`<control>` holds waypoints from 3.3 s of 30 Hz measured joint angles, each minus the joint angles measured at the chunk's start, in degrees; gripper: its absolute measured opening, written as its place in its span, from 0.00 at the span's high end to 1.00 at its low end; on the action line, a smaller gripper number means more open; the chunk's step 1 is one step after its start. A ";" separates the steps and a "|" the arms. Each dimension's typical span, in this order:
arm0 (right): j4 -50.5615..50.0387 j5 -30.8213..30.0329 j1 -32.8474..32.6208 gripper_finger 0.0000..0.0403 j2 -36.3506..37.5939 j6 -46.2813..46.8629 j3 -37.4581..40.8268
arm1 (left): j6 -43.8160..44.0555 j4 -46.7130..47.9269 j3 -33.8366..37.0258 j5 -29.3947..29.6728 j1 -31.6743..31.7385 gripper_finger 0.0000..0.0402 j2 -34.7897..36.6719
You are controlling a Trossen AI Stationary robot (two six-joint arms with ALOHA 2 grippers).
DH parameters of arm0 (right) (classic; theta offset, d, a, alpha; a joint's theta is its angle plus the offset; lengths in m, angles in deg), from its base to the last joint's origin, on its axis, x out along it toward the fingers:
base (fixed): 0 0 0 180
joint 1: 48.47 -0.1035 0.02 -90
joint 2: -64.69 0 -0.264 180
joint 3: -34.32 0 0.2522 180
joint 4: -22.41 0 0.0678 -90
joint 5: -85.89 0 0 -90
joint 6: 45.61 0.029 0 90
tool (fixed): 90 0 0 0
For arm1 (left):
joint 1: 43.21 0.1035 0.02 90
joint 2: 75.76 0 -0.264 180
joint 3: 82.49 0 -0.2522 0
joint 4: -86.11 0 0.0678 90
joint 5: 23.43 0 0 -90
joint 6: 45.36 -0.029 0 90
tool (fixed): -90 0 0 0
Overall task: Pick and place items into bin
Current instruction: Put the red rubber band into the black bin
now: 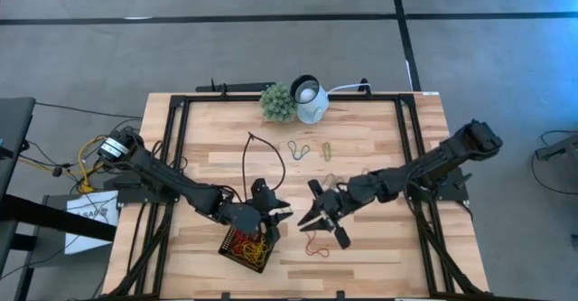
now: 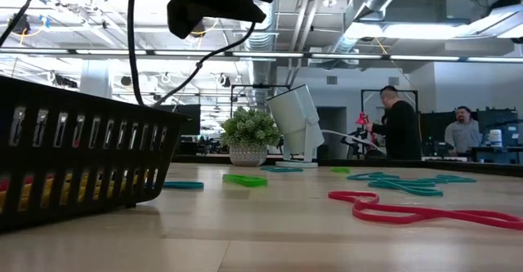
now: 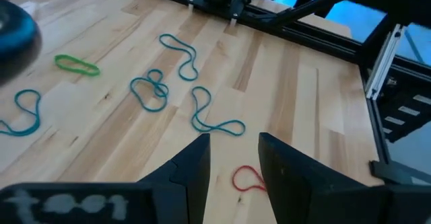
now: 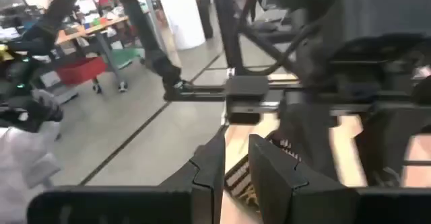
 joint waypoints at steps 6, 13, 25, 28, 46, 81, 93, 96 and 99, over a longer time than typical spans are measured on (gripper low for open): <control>-10.66 -0.13 -2.90 0.84 0.21 0.28 0.24 | 7.86 -2.55 0.00 -4.83 0.60 0.72 0.00; -21.26 -0.63 -7.63 0.84 0.18 6.75 1.80 | 5.61 -2.77 0.00 -0.35 3.06 0.72 0.00; -35.72 -15.10 -11.99 0.84 0.86 15.40 7.20 | 4.86 -11.21 -6.67 -17.62 5.29 0.72 -15.28; -38.72 -15.69 -11.10 0.84 1.89 17.33 7.20 | 2.70 -0.83 -13.96 -19.87 6.74 0.72 -18.83; -39.59 -15.80 -11.17 0.84 4.80 17.03 7.21 | 0.27 41.17 -47.27 -18.06 5.61 0.72 -42.41; -38.94 -15.76 -11.17 0.84 4.80 16.60 7.23 | 2.55 56.07 -57.41 -20.46 5.36 1.00 -43.25; -38.45 -15.67 -11.17 0.84 4.78 17.02 7.26 | 21.45 86.11 -71.49 -14.54 -3.80 1.00 -34.75; -38.50 -15.69 -11.17 0.84 4.78 17.02 7.26 | 31.41 92.30 -71.49 -12.71 -7.77 1.00 -32.24; -38.39 -15.69 -11.17 0.84 4.78 17.02 7.26 | 34.70 90.52 -71.49 -12.53 -12.14 1.00 -30.19</control>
